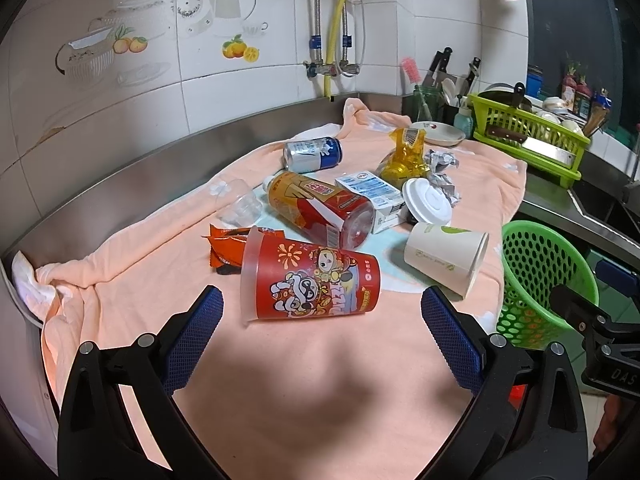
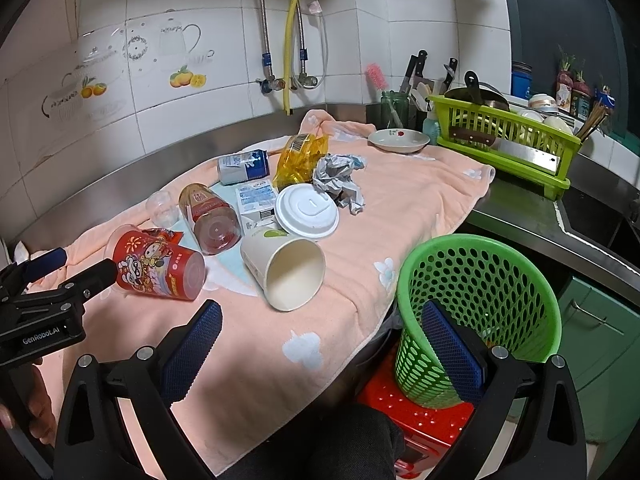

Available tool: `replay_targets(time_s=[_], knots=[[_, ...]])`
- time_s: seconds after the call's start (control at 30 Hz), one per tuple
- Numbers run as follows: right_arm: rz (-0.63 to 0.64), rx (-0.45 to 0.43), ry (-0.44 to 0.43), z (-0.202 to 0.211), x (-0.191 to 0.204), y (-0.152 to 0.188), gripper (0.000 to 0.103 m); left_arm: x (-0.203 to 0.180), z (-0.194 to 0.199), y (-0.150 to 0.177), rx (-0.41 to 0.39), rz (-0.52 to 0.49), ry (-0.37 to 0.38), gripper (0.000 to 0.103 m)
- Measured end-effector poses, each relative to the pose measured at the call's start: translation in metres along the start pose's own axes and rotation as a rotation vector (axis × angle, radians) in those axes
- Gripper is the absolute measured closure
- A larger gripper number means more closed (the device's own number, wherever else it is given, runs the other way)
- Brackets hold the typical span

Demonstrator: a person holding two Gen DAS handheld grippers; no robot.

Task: Collect trash

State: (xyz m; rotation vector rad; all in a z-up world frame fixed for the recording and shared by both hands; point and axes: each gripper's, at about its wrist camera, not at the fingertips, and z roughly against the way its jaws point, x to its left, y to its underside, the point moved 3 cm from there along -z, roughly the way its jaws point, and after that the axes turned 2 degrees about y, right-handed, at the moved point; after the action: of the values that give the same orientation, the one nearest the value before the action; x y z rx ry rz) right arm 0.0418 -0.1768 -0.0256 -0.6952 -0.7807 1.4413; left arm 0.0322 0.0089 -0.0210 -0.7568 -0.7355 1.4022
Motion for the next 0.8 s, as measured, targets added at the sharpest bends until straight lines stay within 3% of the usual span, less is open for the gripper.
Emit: replay_targets(time_s=[0.47, 0.8], knots=[[0.032, 0.013, -0.040, -0.014, 0.005, -0.007, 0.006, 0.008, -0.010, 0.000, 0.015, 0.016, -0.010, 0.005], [0.098, 0.046, -0.107, -0.045, 0.008, -0.019, 0.006, 0.024, -0.026, 0.002, 0.056, 0.049, -0.038, 0.005]])
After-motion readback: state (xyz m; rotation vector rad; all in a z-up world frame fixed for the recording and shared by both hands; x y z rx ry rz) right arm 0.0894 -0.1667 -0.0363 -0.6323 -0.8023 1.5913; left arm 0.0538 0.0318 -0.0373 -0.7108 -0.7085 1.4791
